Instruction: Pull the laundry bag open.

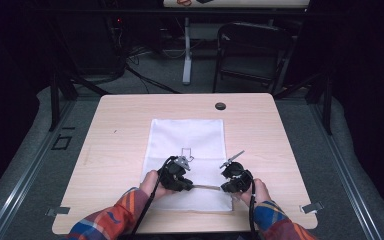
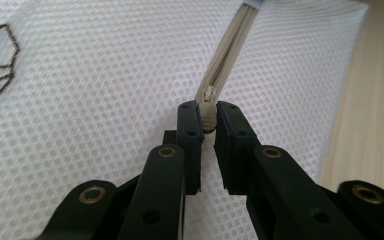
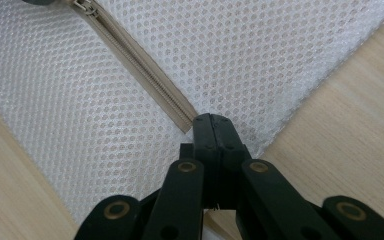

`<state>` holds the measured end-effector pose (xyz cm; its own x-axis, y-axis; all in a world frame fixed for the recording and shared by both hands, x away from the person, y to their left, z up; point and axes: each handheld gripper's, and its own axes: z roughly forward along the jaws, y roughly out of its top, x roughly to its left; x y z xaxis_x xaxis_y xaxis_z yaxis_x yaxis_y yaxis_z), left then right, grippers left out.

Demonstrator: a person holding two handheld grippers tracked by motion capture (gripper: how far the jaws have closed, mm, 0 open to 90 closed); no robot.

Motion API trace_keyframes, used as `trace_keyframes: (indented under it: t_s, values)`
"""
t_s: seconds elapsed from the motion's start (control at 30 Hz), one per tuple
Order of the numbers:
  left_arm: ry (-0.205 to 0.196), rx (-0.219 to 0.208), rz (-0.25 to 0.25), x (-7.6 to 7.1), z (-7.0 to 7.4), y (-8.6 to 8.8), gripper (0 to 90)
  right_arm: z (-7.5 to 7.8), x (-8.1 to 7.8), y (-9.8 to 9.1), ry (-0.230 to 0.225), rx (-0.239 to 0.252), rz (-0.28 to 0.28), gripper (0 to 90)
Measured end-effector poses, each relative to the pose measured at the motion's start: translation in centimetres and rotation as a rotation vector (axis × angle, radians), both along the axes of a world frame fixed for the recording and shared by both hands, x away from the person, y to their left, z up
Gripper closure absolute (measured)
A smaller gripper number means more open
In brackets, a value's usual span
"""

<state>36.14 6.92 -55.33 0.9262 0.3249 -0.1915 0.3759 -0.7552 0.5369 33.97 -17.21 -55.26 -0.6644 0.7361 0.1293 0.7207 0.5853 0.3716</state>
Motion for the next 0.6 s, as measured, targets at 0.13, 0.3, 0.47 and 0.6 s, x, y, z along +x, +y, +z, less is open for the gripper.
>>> trace_keyframes:
  t_s: [0.13, 0.3, 0.47, 0.6]
  values:
    - [0.007, 0.002, 0.009, 0.0, 0.0, 0.5, 81.2, -0.3, -0.2, 0.2, -0.019, 0.038, -0.035, 90.0]
    - [0.006, 0.01, 0.007, -0.2, 0.0, 0.9, 81.3, 0.0, 0.0, 0.0, -0.001, 0.0, 0.007, 90.0]
    - [0.005, 0.014, 0.012, -0.3, 0.0, 1.3, 81.2, 0.0, 0.0, 0.0, -0.002, 0.003, 0.009, 90.0]
    - [0.0, 0.02, 0.018, -0.4, 0.1, 1.6, 81.3, 0.0, 0.0, 0.0, -0.002, 0.003, 0.009, 90.0]
